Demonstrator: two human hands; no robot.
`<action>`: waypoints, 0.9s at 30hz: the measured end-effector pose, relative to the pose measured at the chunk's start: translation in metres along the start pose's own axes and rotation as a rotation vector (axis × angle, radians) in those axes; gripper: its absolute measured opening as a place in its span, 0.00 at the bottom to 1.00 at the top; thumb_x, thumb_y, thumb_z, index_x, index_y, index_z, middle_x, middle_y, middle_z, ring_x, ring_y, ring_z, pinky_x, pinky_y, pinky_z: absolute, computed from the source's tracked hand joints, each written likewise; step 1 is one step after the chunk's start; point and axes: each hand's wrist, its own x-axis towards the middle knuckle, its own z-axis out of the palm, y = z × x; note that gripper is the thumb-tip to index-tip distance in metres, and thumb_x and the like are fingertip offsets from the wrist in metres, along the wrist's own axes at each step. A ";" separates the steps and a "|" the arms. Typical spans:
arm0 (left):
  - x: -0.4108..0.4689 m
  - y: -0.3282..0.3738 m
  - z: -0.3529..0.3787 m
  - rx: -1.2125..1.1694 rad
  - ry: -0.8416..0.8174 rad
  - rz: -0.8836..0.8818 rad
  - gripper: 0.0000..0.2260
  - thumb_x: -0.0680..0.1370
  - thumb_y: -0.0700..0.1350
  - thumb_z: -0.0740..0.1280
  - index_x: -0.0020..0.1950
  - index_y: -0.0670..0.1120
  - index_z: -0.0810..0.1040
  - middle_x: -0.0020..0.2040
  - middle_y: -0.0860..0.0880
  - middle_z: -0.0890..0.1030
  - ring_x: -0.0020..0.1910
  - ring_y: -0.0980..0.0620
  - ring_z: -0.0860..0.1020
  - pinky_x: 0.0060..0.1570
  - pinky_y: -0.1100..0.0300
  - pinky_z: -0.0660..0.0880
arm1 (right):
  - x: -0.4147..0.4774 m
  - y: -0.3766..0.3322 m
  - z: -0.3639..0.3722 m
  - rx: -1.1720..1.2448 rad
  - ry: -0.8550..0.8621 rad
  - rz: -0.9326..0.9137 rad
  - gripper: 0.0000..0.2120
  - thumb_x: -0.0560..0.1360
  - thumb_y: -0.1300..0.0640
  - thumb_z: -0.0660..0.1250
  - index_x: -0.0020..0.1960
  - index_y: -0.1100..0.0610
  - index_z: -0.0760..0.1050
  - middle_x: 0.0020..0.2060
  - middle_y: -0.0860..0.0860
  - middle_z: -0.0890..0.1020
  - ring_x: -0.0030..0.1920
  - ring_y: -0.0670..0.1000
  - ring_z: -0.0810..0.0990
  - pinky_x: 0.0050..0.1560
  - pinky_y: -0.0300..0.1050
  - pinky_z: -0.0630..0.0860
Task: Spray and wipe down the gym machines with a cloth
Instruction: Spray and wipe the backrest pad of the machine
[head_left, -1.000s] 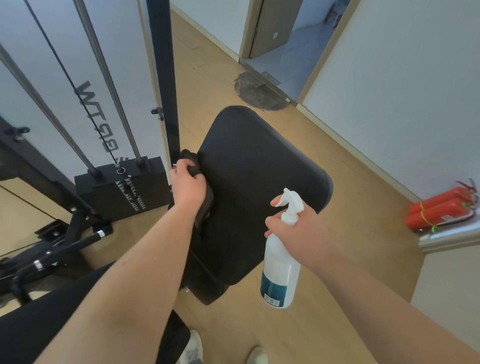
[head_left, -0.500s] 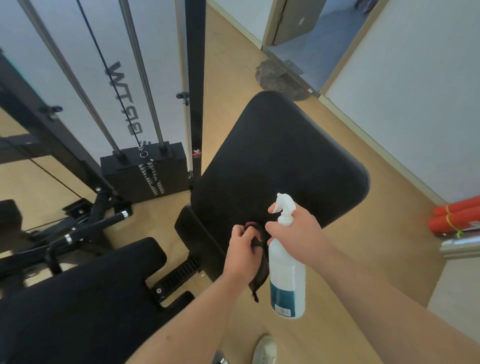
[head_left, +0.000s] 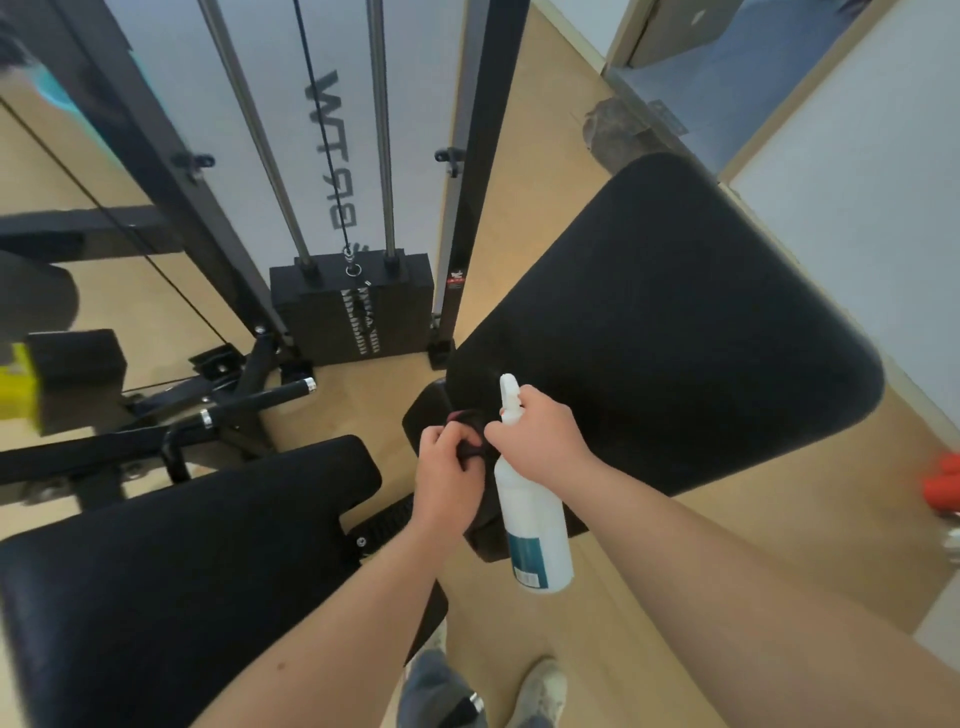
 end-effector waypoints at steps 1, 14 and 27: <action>0.002 0.000 -0.005 -0.009 0.011 -0.005 0.10 0.80 0.35 0.66 0.49 0.51 0.76 0.54 0.54 0.72 0.52 0.57 0.74 0.49 0.70 0.70 | 0.006 -0.001 0.006 -0.040 0.014 0.007 0.06 0.77 0.52 0.69 0.49 0.52 0.72 0.43 0.49 0.78 0.43 0.49 0.79 0.43 0.43 0.79; 0.000 -0.021 -0.031 -0.007 0.021 -0.088 0.10 0.80 0.36 0.66 0.54 0.51 0.76 0.58 0.53 0.72 0.54 0.54 0.74 0.53 0.62 0.73 | -0.028 0.054 0.044 -0.241 -0.029 0.160 0.09 0.77 0.49 0.70 0.53 0.51 0.74 0.42 0.48 0.79 0.41 0.47 0.80 0.43 0.44 0.81; -0.031 -0.016 0.006 0.028 -0.042 -0.075 0.11 0.81 0.38 0.66 0.57 0.53 0.76 0.60 0.53 0.71 0.57 0.52 0.75 0.61 0.55 0.77 | -0.081 0.123 0.028 -0.225 -0.114 0.140 0.06 0.78 0.51 0.64 0.50 0.52 0.69 0.40 0.49 0.76 0.40 0.49 0.77 0.38 0.43 0.73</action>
